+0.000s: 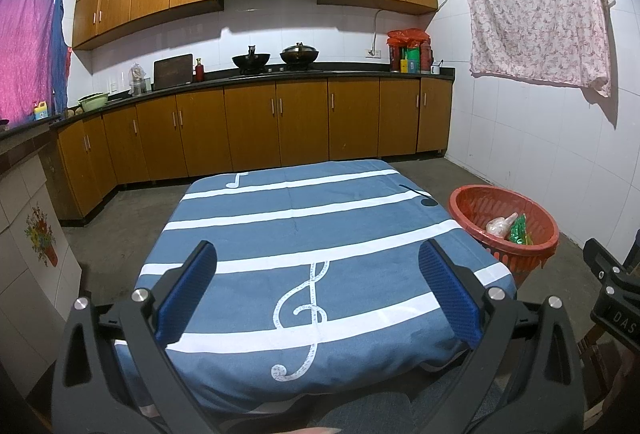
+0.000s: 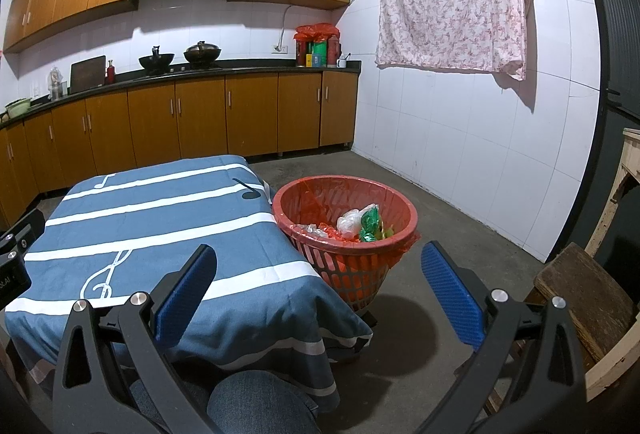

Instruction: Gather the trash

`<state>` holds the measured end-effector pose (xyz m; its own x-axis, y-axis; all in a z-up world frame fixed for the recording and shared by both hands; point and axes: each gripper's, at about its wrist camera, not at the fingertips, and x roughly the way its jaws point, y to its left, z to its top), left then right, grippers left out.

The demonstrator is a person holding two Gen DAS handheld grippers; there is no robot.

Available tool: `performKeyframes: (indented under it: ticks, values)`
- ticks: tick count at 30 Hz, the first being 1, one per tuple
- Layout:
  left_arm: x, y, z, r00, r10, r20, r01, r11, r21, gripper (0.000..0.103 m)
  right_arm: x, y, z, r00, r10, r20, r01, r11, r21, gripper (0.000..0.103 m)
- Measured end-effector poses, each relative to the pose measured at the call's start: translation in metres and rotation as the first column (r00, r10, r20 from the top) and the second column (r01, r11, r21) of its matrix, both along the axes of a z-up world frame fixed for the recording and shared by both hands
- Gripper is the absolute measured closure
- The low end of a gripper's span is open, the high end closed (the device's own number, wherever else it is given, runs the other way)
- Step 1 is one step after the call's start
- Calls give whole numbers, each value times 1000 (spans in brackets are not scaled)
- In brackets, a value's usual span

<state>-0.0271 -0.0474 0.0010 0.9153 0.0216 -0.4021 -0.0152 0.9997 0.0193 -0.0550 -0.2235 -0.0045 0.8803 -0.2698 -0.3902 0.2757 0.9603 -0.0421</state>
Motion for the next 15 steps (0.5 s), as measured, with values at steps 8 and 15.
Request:
performKeyframes:
  ticks: [8, 15]
  values:
    - [0, 0, 1, 1000, 0, 0, 0, 1000, 1, 4, 0, -1, 0, 1000, 0, 0, 0, 1000, 1, 2]
    - [0, 0, 1, 1000, -1, -1, 1, 1000, 1, 4, 0, -2, 1, 1000, 1, -1, -1, 1000, 0, 2]
